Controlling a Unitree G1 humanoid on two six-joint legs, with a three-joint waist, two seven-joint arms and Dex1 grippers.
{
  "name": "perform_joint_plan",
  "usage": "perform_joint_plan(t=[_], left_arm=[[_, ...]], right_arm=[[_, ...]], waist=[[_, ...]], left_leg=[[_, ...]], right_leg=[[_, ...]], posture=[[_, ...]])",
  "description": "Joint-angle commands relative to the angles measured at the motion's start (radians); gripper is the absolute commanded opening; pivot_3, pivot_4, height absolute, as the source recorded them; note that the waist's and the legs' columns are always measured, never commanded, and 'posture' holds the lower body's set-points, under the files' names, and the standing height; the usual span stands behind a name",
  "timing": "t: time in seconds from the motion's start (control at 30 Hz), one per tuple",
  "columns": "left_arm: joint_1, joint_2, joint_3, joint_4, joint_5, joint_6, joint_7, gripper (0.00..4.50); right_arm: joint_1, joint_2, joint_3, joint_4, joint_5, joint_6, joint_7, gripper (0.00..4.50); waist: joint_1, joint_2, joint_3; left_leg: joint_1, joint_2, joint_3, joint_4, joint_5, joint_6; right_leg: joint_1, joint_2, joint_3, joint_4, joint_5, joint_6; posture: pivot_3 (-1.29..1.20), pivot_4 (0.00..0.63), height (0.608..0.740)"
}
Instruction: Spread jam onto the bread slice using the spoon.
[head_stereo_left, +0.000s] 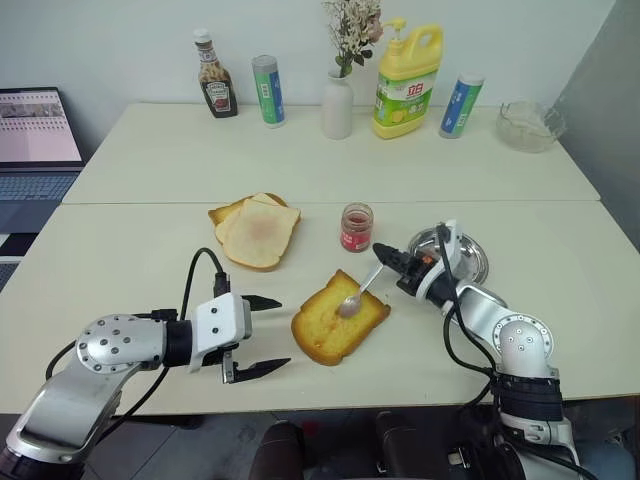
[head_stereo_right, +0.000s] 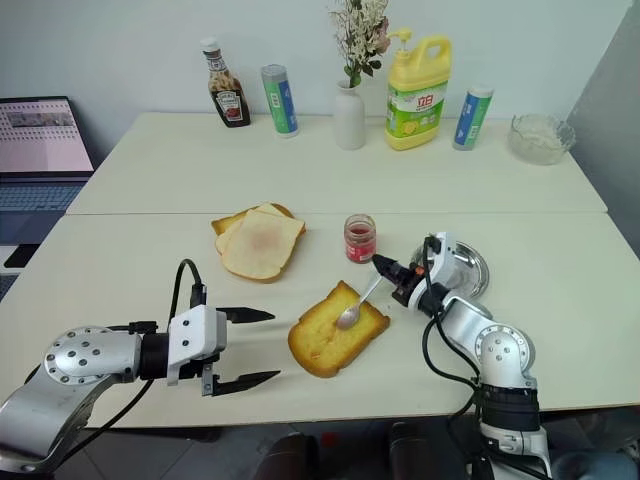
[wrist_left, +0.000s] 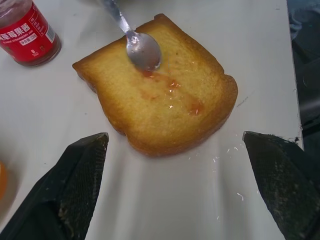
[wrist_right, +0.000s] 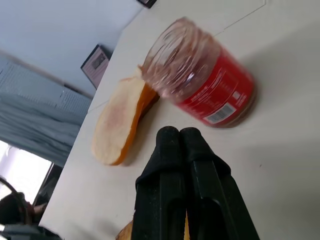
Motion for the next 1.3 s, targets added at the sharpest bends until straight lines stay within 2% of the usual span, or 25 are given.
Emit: perform_joint_plan(t=[0.03,0.23,0.5,0.67,0.93,1.3], left_arm=[[-0.015,-0.005,0.001,-0.008,0.001,-0.016,0.004,4.5],[-0.02,-0.007,-0.004,-0.002,0.004,-0.018,0.005,4.5],[-0.025,-0.012,-0.013,-0.003,0.007,-0.017,0.003,4.5],[-0.027,-0.014,-0.014,-0.002,0.008,-0.017,0.003,4.5],[-0.033,-0.017,-0.016,0.0,0.01,-0.017,0.001,4.5],[-0.07,-0.029,0.0,-0.014,-0.038,0.025,0.0,4.5]], right_arm=[[-0.033,0.013,-0.05,-0.003,0.026,-0.014,-0.032,0.03],[-0.031,0.027,-0.064,-0.046,0.122,0.053,-0.047,0.03],[-0.011,0.074,0.0,-0.026,0.079,0.061,-0.072,0.03],[0.01,0.032,0.005,-0.02,0.068,0.09,-0.06,0.03],[0.028,-0.085,-0.059,-0.028,0.133,0.17,-0.039,0.03],[-0.009,-0.175,-0.132,-0.115,0.209,0.123,0.019,0.03]], waist=[[0.0,0.0,0.0],[0.0,0.0,0.0],[0.0,0.0,0.0],[0.001,0.0,0.0],[0.0,0.0,0.0],[0.001,0.0,0.0]], left_leg=[[0.0,0.0,0.0,0.0,0.0,0.0],[0.0,0.0,0.0,0.0,0.0,0.0],[0.0,0.0,0.0,0.0,0.0,0.0],[0.0,0.0,0.0,0.0,0.0,0.0],[0.0,0.0,0.0,0.0,0.0,0.0],[0.0,0.0,0.0,0.0,0.0,0.0]], right_leg=[[0.0,0.0,0.0,0.0,0.0,0.0],[0.0,0.0,0.0,0.0,0.0,0.0],[0.0,0.0,0.0,0.0,0.0,0.0],[0.0,0.0,0.0,0.0,0.0,0.0],[0.0,0.0,0.0,0.0,0.0,0.0],[0.0,0.0,0.0,0.0,0.0,0.0]], posture=[[0.0,0.15,0.74],[0.0,0.15,0.74],[0.0,0.15,0.74],[0.0,0.15,0.74],[0.0,0.15,0.74],[0.0,0.15,0.74]])
